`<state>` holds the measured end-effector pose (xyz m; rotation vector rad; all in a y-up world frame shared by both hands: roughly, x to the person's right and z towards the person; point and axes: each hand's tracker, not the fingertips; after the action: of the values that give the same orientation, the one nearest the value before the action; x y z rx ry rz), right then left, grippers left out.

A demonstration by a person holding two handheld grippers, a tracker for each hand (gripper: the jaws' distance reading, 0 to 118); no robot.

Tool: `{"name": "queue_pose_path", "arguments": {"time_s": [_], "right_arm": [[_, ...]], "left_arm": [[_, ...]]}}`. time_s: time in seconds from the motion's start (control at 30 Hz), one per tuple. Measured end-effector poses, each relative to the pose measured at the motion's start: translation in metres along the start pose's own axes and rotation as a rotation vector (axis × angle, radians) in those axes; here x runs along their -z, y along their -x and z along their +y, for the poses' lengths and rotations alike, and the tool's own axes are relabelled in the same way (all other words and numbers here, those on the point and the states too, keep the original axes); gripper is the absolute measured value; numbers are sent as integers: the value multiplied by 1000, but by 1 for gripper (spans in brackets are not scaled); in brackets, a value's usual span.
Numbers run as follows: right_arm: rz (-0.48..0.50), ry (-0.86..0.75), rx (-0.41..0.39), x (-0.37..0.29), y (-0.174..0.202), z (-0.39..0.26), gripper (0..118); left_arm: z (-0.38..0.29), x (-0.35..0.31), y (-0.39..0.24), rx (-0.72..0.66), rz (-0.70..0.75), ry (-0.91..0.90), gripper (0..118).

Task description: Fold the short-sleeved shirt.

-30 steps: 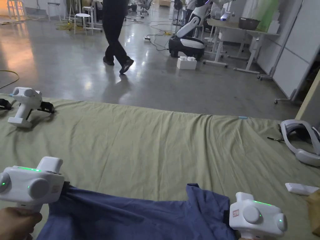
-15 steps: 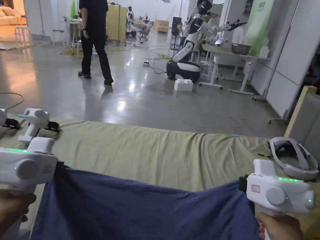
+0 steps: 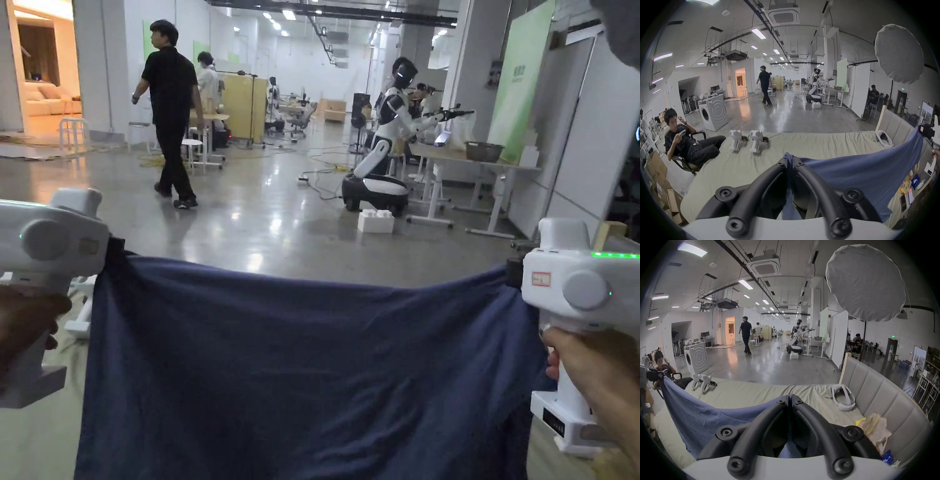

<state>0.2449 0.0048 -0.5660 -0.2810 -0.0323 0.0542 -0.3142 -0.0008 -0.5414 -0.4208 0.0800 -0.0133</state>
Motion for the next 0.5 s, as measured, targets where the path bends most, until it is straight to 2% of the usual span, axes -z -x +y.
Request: {"name": "queue_pose_path", "arguments": {"time_s": [0.5], "right_arm": [[-52, -154, -32, -1, 17, 136, 5]], "left_arm": [[121, -15, 3, 13, 64, -160, 7]]}}
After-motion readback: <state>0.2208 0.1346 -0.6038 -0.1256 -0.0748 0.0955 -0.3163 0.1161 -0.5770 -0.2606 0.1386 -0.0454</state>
